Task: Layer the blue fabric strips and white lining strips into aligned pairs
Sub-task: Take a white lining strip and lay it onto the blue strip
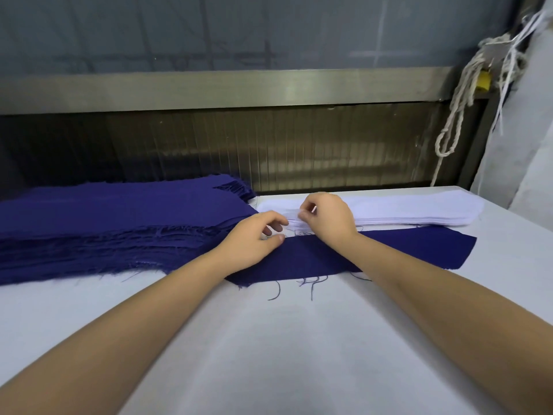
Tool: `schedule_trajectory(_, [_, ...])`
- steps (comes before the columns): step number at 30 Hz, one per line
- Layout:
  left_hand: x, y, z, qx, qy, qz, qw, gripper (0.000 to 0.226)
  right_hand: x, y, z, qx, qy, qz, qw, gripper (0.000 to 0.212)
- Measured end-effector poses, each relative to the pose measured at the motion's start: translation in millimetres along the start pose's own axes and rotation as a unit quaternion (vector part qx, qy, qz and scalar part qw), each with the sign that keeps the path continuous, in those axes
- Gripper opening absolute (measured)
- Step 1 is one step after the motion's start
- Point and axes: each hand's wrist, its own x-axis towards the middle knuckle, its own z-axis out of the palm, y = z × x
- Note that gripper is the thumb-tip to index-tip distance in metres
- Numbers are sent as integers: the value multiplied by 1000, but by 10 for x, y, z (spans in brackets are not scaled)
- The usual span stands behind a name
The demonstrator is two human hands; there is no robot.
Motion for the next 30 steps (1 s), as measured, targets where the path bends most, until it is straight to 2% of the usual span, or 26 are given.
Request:
schedule_trajectory(3, [47, 34, -6, -104, 25, -66, 992, 29, 39, 3, -22, 125, 14, 62, 990, 11])
schedule_trajectory(7, [175, 112, -34, -210, 38, -136, 967, 40, 84, 25, -1, 148, 22, 73, 986, 13])
schedule_trajectory(12, [310, 254, -18, -251, 41, -157, 954, 40, 53, 14, 32, 170, 46, 22, 984, 11])
schedule_trajectory(16, [474, 335, 2, -207, 33, -175, 962, 45, 20, -36, 25, 162, 63, -40, 984, 10])
schedule_trajectory(19, [591, 354, -4, -194, 41, -239, 951, 53, 10, -54, 4, 114, 73, -78, 988, 8])
schedule_trajectory(22, [615, 313, -24, -221, 97, -238, 941, 43, 5, 2, -16, 10, 66, -128, 990, 14])
schedule_trajectory(26, [531, 227, -60, -234, 154, -255, 925, 40, -76, 119, -81, -158, 120, -253, 947, 30])
schedule_trajectory(28, [475, 185, -92, -232, 189, -267, 916, 40, -89, 184, -106, -188, 144, -263, 935, 37])
schedule_trajectory(30, [409, 126, -131, -231, 218, -266, 910, 37, -63, 230, -127, -229, 101, -232, 940, 43])
